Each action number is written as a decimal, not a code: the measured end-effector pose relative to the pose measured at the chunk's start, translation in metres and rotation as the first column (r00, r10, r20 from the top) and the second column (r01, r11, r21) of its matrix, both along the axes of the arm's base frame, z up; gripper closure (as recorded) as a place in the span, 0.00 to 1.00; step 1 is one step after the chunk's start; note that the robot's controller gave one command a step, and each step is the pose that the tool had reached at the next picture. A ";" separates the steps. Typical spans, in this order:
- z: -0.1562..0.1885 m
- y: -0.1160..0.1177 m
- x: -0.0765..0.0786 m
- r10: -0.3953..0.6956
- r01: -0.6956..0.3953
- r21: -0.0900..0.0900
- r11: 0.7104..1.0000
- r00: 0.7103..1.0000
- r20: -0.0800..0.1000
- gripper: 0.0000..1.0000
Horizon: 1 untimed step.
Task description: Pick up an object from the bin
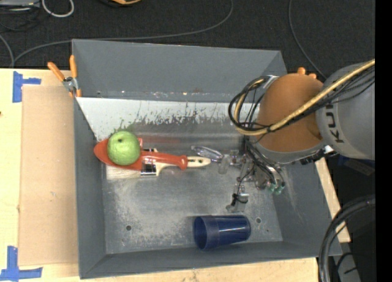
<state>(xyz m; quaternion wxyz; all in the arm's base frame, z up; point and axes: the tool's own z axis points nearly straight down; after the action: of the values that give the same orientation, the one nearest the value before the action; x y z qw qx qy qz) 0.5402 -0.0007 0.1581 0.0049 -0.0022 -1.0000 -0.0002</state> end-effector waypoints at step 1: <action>0.005 0.000 0.002 0.000 0.000 0.000 1.000 1.000 0.009 0.00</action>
Offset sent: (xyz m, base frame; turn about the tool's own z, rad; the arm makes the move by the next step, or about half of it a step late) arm -0.0533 0.0107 -0.0881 -0.1757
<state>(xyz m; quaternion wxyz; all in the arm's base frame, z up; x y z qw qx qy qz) 0.5418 -0.0007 0.1626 0.0007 -0.0022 -1.0000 -0.0002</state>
